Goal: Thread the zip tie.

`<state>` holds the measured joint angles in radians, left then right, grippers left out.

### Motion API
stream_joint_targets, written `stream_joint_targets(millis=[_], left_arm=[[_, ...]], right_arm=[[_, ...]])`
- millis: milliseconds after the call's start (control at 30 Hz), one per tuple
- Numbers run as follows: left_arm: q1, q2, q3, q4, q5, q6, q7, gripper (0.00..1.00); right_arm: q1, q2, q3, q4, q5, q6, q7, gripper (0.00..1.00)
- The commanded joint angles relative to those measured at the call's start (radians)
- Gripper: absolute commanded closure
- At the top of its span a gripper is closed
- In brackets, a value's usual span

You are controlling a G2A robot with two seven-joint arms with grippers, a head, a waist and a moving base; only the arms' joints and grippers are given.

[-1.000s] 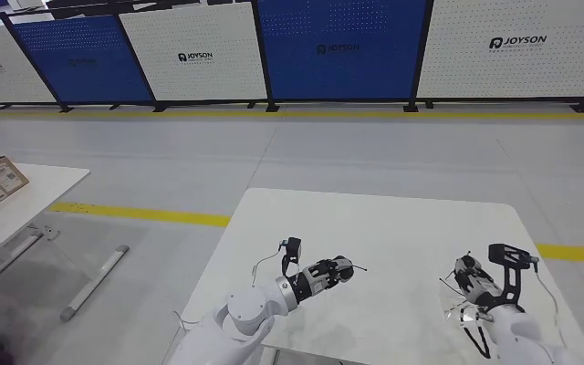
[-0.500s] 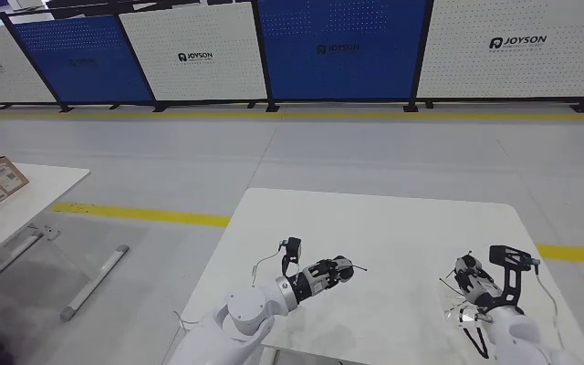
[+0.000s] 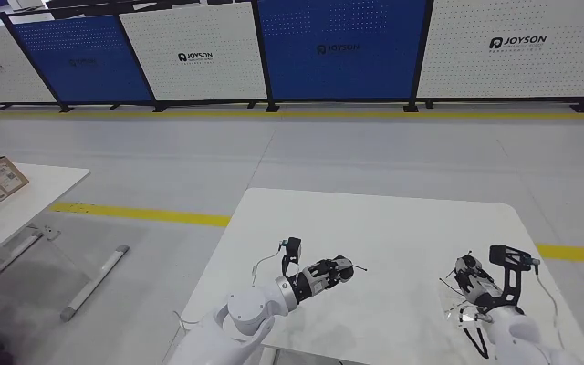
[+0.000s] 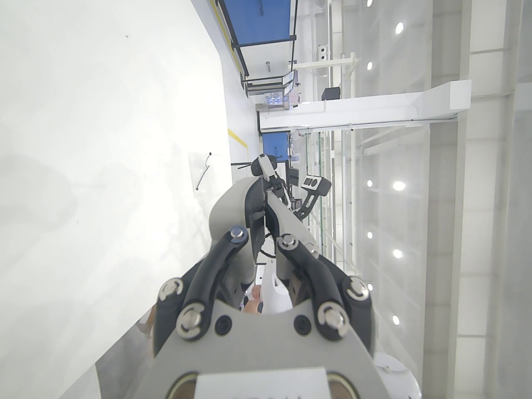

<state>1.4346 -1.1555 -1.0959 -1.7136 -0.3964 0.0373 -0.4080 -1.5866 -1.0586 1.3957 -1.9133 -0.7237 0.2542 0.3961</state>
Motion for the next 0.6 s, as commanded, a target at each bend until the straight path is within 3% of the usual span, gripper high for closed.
stream_joint_targets(millis=[0,100,233,433,567], left_arm=[[0.0,0.0,0.0,0.0,0.0,0.0,0.0,1.0],[0.0,0.0,0.0,0.0,0.0,0.0,0.0,1.0],[0.0,0.0,0.0,0.0,0.0,0.0,0.0,1.0],[0.0,0.0,0.0,0.0,0.0,0.0,0.0,1.0],[0.0,0.0,0.0,0.0,0.0,0.0,0.0,1.0]], right_arm=[[-0.003,-0.001,0.002,0.005,-0.004,0.008,-0.006,1.0],[0.0,-0.003,0.005,-0.007,-0.038,0.082,0.036,1.0],[-0.002,-0.016,0.044,0.011,-0.09,0.086,0.092,1.0],[0.005,-0.069,0.097,0.002,-0.212,0.086,0.224,1.0],[0.005,-0.069,0.097,0.002,-0.212,0.086,0.224,1.0]])
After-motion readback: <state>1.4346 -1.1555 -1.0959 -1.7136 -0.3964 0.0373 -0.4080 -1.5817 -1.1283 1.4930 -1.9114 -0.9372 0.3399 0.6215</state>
